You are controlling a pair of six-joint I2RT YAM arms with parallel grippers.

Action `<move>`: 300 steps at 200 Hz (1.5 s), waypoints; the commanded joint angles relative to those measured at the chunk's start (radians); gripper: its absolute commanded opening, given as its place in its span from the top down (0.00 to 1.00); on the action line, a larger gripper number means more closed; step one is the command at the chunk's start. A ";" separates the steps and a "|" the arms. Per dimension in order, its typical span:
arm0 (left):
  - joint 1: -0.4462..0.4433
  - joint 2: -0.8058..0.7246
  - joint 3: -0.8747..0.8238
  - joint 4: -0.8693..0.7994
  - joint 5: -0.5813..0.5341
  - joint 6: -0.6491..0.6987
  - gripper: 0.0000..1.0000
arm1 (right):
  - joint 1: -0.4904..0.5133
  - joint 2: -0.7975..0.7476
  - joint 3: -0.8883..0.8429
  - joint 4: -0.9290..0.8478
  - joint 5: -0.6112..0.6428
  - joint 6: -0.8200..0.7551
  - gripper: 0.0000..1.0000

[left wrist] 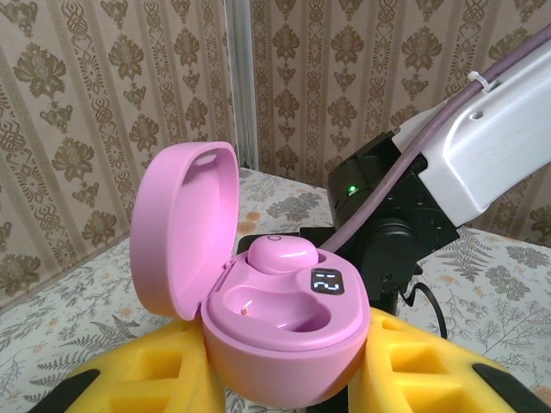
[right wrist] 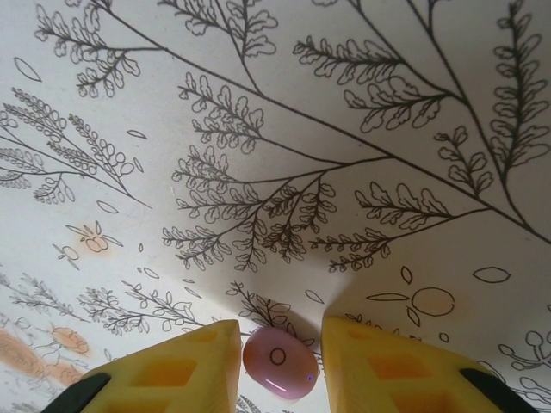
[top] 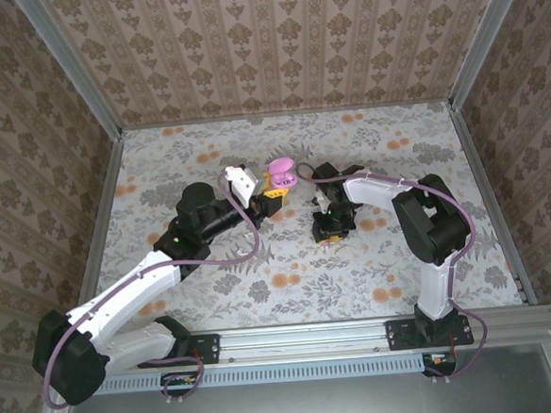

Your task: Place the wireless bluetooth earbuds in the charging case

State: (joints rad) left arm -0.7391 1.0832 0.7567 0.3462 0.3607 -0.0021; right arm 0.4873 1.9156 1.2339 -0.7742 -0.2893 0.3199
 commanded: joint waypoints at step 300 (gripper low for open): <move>0.000 0.006 0.015 0.022 0.004 0.009 0.66 | -0.066 -0.212 -0.256 0.079 0.058 0.279 0.63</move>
State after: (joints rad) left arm -0.7391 1.0847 0.7567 0.3439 0.3580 -0.0021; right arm 0.4290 1.7332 1.0119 -0.6678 -0.1822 0.6056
